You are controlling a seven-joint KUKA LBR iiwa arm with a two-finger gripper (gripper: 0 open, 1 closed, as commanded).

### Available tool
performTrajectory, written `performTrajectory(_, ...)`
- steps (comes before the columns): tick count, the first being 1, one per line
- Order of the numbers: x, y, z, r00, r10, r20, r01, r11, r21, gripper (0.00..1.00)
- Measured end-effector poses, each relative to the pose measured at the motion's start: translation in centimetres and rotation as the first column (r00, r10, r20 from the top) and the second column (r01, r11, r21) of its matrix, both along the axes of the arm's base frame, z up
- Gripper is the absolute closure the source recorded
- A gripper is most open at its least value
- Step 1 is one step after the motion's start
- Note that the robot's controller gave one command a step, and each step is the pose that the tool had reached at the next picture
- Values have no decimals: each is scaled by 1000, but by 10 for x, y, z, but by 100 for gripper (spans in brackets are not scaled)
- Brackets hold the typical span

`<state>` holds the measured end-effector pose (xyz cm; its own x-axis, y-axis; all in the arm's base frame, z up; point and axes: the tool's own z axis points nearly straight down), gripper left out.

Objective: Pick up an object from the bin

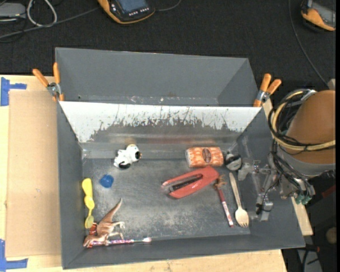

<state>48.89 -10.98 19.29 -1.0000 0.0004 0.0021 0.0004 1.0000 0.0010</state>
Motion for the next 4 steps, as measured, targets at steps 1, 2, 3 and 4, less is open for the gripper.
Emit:
performTrajectory(1, 44, 30, 0, 999, -32, 4, 32, 999, 1, 0)
performTrajectory(2, 60, 49, -22, 1000, -21, 0, 21, 1000, 0, 0)
performTrajectory(3, 81, 70, -41, 997, 81, 4, -81, 997, 0, 0)
performTrajectory(4, 82, 142, -80, 999, -37, 0, 37, 999, 1, 0)
